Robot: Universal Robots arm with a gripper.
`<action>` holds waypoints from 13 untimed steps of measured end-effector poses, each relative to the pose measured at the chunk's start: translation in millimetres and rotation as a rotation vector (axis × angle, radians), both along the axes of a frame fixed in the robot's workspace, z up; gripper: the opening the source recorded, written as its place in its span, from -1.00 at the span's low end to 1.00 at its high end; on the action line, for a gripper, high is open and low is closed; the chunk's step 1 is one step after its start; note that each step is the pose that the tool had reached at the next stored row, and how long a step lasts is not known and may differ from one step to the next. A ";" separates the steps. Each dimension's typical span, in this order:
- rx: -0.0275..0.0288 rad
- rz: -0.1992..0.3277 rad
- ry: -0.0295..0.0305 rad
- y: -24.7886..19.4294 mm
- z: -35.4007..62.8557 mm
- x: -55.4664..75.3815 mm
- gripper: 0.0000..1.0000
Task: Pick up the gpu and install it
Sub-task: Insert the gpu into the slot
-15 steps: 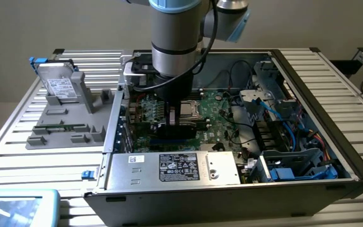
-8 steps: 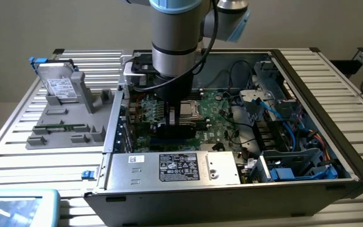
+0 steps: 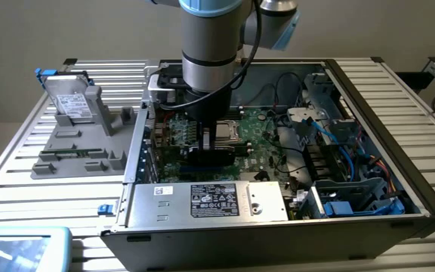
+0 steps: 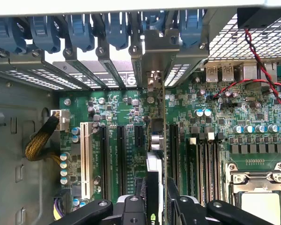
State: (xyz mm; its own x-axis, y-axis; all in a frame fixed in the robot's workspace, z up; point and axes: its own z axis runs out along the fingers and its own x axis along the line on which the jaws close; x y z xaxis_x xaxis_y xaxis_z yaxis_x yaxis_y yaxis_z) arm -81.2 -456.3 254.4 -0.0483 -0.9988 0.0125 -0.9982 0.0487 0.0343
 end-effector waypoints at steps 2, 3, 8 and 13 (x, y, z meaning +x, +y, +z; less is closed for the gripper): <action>0.0001 0.000 -0.0004 0.0 -0.4 0.0 -0.44; 0.0000 0.000 -0.0009 0.0 -0.7 0.0 -0.44; -0.0001 0.000 -0.0011 0.0 -2.2 0.0 -0.44; 0.0001 0.000 -0.0015 0.2 -2.5 -0.1 -0.44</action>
